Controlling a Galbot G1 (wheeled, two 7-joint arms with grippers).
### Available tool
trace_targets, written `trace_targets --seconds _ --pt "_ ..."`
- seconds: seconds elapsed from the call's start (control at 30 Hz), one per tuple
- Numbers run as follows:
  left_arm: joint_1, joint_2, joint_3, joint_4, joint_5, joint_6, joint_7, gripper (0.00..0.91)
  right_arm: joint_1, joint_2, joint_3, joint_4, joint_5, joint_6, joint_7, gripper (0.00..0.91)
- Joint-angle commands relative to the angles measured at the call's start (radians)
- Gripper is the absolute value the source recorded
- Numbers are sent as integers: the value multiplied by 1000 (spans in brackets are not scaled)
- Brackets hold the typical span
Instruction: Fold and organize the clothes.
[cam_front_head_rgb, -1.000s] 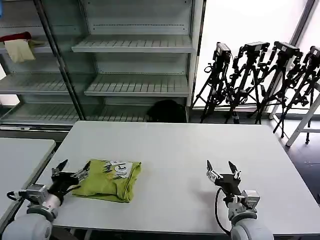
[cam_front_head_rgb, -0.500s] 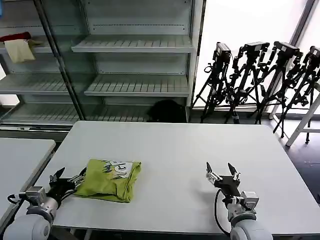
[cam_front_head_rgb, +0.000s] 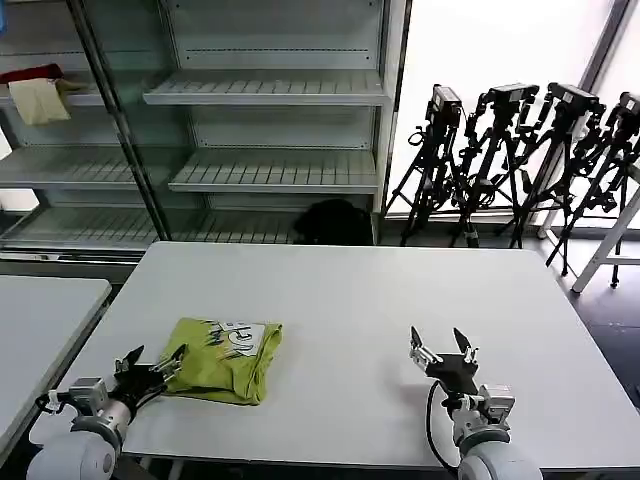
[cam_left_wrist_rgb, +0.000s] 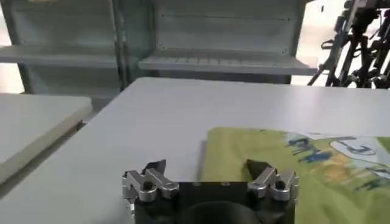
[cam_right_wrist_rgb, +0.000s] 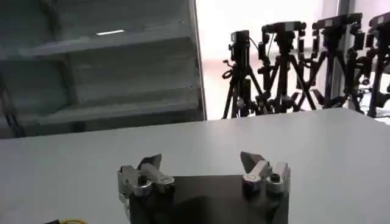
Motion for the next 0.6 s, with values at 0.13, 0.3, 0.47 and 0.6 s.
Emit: trace_targets --seconds 0.13,0.3,0.47,0.6 --pt "4 -12 15 5 -19 11 11 10 1 -1 6 3 0 -1 0 907" --pt "13 -16 14 -4 -62 24 27 10 3 -1 10 2 1 -2 1 907" --pt "18 -16 16 0 -82 25 48 10 4 -1 15 3 2 -2 3 907" --pt "12 -23 10 4 -88 23 68 0 1 -2 17 3 2 -2 5 907"
